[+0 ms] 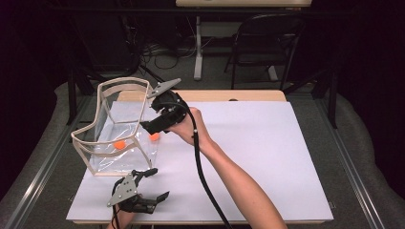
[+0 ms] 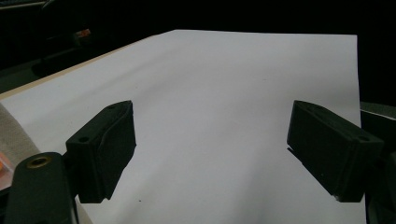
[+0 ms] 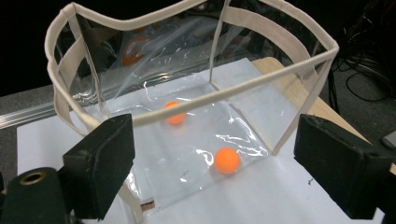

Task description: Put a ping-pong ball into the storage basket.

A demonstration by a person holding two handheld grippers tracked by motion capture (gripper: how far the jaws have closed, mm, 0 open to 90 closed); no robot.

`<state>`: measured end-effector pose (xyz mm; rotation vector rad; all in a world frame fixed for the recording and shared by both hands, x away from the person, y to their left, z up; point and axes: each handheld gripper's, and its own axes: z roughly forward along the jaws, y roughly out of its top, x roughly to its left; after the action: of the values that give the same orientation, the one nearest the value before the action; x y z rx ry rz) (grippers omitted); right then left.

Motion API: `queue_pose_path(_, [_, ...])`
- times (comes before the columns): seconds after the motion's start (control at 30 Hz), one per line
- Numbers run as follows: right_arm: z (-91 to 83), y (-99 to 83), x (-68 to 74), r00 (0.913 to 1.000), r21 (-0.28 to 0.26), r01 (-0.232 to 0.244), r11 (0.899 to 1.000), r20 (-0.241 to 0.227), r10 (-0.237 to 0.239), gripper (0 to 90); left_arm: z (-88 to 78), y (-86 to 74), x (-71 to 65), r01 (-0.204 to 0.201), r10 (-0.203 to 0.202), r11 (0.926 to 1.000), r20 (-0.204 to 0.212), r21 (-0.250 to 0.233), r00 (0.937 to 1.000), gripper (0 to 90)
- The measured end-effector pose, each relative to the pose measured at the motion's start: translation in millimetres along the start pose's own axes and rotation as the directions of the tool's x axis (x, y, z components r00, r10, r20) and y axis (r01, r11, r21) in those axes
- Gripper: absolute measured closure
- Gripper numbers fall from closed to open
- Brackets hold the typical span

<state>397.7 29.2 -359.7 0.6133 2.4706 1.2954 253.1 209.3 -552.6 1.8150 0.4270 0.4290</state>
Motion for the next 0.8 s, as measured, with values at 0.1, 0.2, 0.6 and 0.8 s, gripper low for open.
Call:
queue_pose_path(0.1, [-4.8,-5.9,-2.1,1.0,0.0,-0.006,1.0,0.002,0.006,9.8,0.6,-0.2,-0.2,0.002,-0.002,1.0,-0.001,-0.003,1.0,15.6])
queue_pose_path(0.2, [-9.2,-10.9,-5.1,0.9999,-0.004,-0.015,1.0,0.006,0.015,8.6,0.2,0.0,0.0,0.0,0.0,1.0,0.0,0.0,1.0,15.7])
queue_pose_path(0.6, [-29.7,-35.8,-10.9,0.9991,-0.008,-0.038,0.999,0.019,0.038,3.9,1.6,0.8,-1.0,0.0,0.0,1.0,-0.002,-0.006,1.0,15.6])
queue_pose_path(0.8, [-40.0,-52.1,-10.3,0.9989,-0.001,-0.038,0.999,0.029,0.038,2.0,1.6,0.7,-1.1,-0.001,0.001,1.0,-0.005,-0.004,1.0,15.7])
